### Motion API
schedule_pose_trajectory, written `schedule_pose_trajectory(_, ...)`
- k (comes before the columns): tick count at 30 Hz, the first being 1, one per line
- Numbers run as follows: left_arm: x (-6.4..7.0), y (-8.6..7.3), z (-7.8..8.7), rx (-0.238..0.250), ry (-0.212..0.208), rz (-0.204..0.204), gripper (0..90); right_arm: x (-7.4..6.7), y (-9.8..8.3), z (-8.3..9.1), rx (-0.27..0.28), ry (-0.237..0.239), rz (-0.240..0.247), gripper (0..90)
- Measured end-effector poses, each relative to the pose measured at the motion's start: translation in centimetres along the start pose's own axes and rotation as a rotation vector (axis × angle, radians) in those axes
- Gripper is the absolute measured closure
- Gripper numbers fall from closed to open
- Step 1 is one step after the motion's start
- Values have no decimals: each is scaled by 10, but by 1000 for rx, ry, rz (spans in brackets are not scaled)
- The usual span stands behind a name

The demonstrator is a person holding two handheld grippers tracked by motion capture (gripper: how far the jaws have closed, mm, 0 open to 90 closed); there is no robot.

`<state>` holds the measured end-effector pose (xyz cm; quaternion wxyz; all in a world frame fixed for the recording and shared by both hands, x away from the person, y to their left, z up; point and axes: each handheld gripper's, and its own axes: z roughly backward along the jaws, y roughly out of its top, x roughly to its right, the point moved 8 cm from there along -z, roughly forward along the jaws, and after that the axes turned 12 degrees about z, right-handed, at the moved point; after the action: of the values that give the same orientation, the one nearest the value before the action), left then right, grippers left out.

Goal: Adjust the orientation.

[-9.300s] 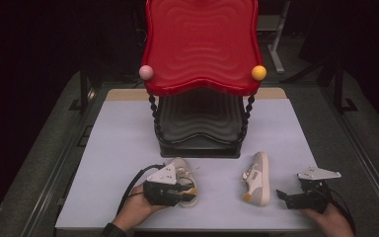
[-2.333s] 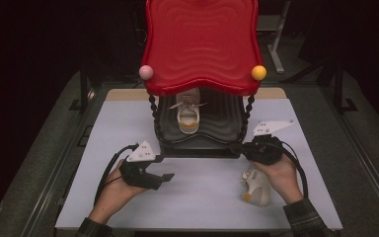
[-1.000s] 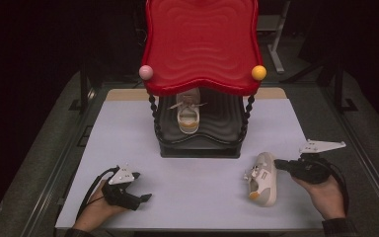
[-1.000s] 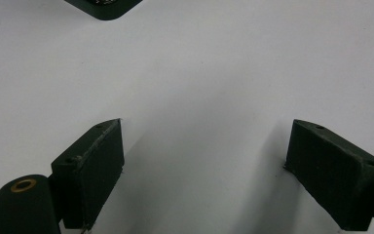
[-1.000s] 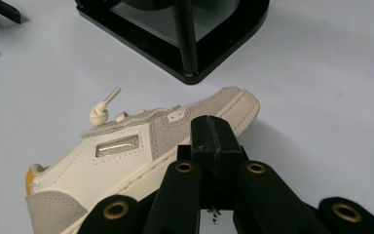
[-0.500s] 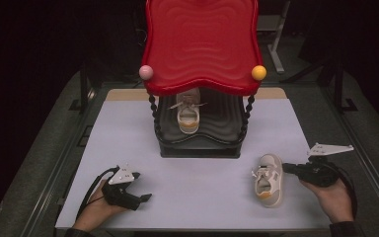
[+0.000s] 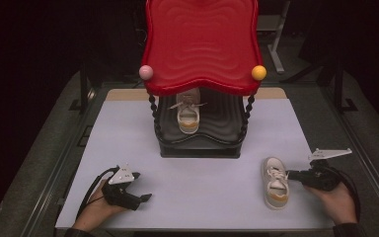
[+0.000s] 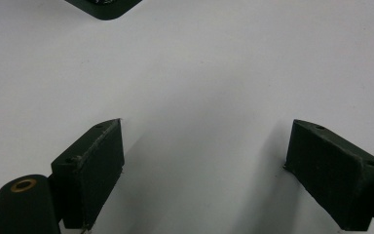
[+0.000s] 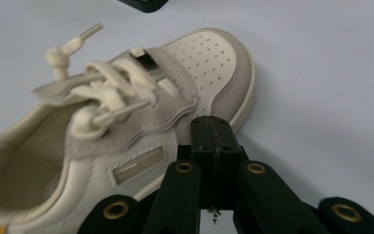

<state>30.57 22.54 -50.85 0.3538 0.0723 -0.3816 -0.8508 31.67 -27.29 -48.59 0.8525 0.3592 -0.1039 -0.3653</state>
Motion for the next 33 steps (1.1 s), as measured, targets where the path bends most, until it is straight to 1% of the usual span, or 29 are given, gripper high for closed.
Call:
schedule_pose_trajectory(2, 0, 0, 0, 2, -1, 2, 130, -1, -1, 1, 0, 0, 7, 897)
schedule_pose_trajectory(3, 0, 0, 0, 2, -1, 3, 130, -7, -7, 7, -3, -4, 13, 896)
schedule_pose_trajectory(6, 0, 0, 0, 2, -2, 5, 130, -19, -17, 13, -6, 4, 24, 896)
schedule_pose_trajectory(7, 0, 0, 0, 2, -2, 5, 130, -19, -17, 13, -6, 4, 24, 896)
schedule_pose_trajectory(8, 0, 0, 0, -1, -1, 3, 130, -27, -24, 16, -14, 14, 24, 896)
schedule_pose_trajectory(9, 0, 0, 0, -1, -1, 3, 130, -27, -24, 16, -14, 14, 24, 896)
schedule_pose_trajectory(10, 0, 0, 0, -1, -2, 3, 130, -35, -29, 16, -23, 31, 39, 896)
schedule_pose_trajectory(12, 0, 0, 0, -1, -2, 3, 130, -43, -29, 14, -29, 42, 57, 896)
schedule_pose_trajectory(14, 0, 0, 0, -1, -2, 3, 130, -45, -28, 14, -33, 37, 66, 896)
schedule_pose_trajectory(16, 0, 0, 0, -2, -1, 2, 130, -52, -23, 8, -39, 64, 83, 896)
schedule_pose_trajectory(17, 0, 0, 0, -2, -1, 2, 130, -52, -23, 8, -39, 64, 83, 896)
schedule_pose_trajectory(19, 0, 0, 0, -1, -2, 4, 130, -58, -16, 0, -48, 79, 113, 896)
schedule_pose_trajectory(21, 0, 0, 0, 1, -2, 6, 130, -62, -9, -6, -54, 88, 133, 896)
schedule_pose_trajectory(22, 0, 0, 0, 0, -2, 6, 130, -62, -9, -6, -54, 88, 133, 896)
schedule_pose_trajectory(23, 0, 0, 0, 1, -2, 5, 130, -67, -3, -13, -62, 99, 150, 896)
schedule_pose_trajectory(25, 0, 0, 0, 1, -2, 5, 130, -69, 2, -18, -62, 102, 164, 896)
schedule_pose_trajectory(27, 0, 0, 0, 1, -2, 6, 130, -71, 3, -19, -66, 100, 166, 896)
schedule_pose_trajectory(30, 0, 0, 0, 1, -2, 6, 130, -71, 3, -17, -55, 99, 164, 896)
schedule_pose_trajectory(32, 0, 0, 0, 1, -1, 5, 130, -69, 6, -9, -18, 92, 152, 893)
schedule_pose_trajectory(33, 0, 0, 0, 1, -1, 5, 130, -69, 6, -9, -18, 92, 152, 893)
